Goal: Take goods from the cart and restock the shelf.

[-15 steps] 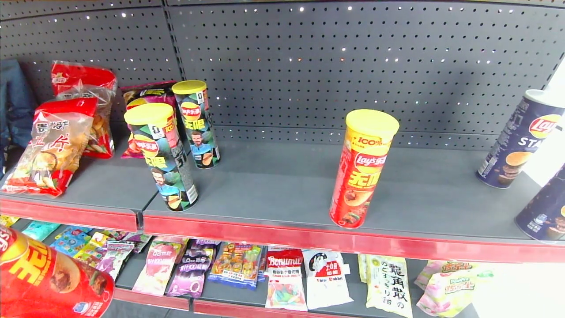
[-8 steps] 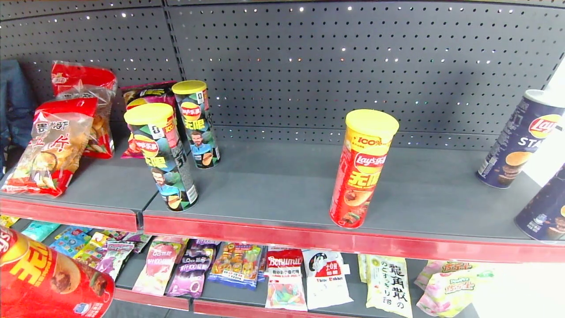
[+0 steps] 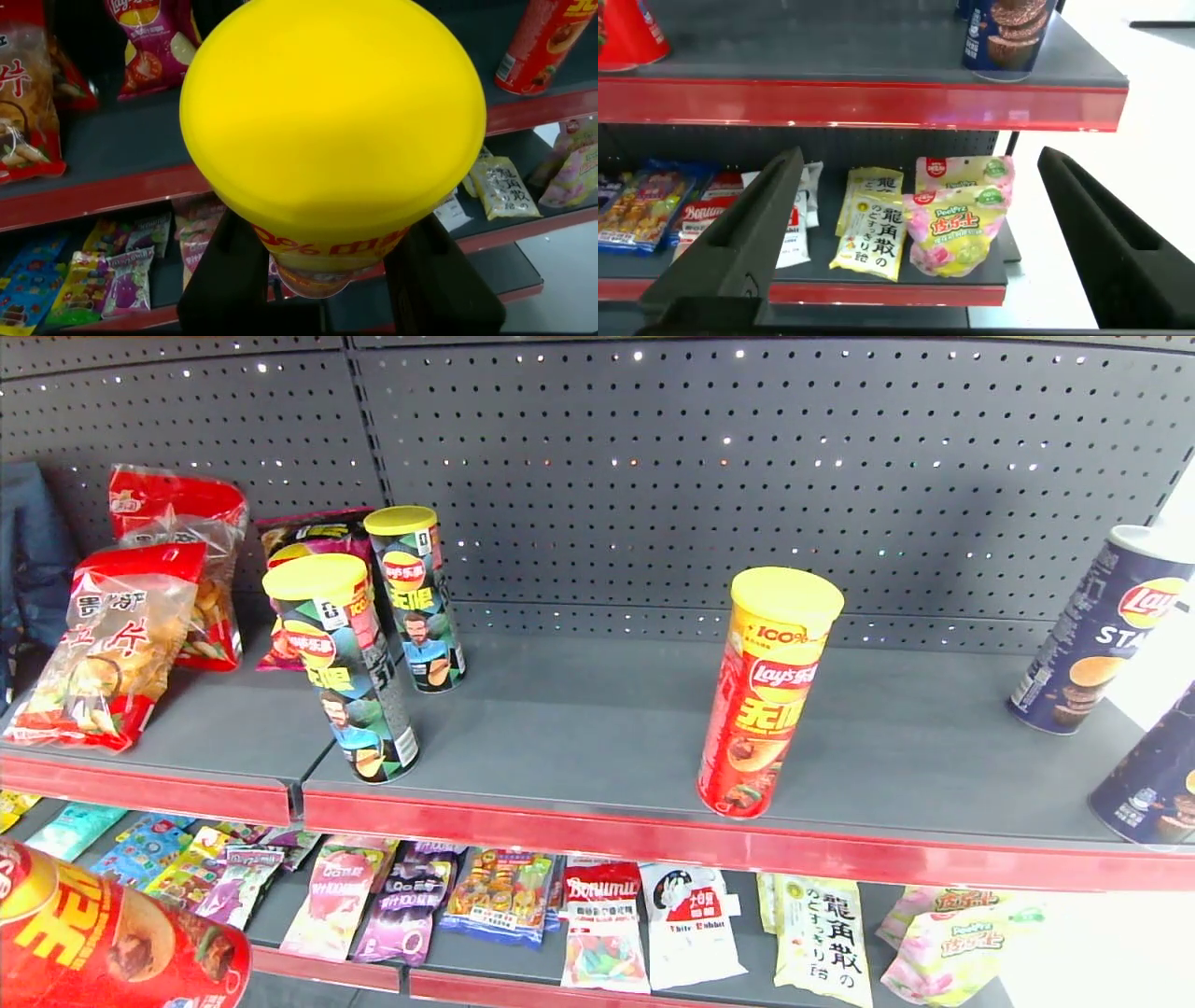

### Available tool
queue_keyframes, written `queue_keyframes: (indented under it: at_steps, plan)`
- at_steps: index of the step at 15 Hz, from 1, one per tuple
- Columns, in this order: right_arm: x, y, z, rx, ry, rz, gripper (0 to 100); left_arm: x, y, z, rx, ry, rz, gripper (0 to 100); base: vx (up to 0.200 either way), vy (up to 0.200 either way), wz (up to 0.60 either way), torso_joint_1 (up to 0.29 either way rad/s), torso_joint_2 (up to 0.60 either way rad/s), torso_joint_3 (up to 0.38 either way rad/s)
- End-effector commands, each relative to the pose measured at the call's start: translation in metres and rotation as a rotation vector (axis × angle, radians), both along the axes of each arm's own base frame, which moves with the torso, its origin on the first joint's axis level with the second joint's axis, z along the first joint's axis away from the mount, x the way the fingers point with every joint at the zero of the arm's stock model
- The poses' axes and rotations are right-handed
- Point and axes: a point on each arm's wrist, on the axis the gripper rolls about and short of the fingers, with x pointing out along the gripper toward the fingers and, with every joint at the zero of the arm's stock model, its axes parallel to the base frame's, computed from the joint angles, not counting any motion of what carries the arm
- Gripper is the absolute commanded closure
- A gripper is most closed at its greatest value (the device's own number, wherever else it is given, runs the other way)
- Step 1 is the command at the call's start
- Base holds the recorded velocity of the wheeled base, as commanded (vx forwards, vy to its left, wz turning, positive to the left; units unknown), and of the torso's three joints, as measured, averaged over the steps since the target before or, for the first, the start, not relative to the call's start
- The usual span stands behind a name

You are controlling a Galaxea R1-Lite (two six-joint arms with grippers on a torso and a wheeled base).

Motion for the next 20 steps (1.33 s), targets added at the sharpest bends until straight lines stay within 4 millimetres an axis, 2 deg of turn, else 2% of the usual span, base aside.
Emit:
queue_keyframes:
  at_steps: [1, 4, 10, 13, 20]
  plan:
    - [-0.0002, 0.0000, 0.0003, -0.009, -0.002, 0.001, 0, -0.0026, 0.0001, 0.0005, -0.001, -0.014, 0.006, 100, 0.000, 0.000, 0.00, 0.000, 0.00, 0.000]
    - [0.0003, -0.0014, -0.0001, 0.068, -0.024, -0.062, 0, -0.0079, 0.0003, -0.0040, -0.001, -0.026, 0.009, 100, 0.000, 0.000, 0.00, 0.000, 0.00, 0.000]
    - [0.0009, 0.0032, -0.0005, -0.072, -0.017, 0.143, 0, -0.0081, 0.0003, 0.0010, -0.002, -0.042, 0.009, 100, 0.000, 0.000, 0.00, 0.000, 0.00, 0.000]
    - [0.0030, 0.0029, -0.0074, -0.014, 0.005, 0.130, 0, -0.0098, 0.0003, -0.0009, -0.002, -0.045, 0.009, 100, 0.000, 0.000, 0.00, 0.000, 0.00, 0.000]
    - [0.0029, 0.0026, -0.0072, 0.022, 0.003, 0.118, 0, -0.0091, 0.0003, 0.0002, -0.002, -0.045, 0.009, 100, 0.000, 0.000, 0.00, 0.000, 0.00, 0.000]
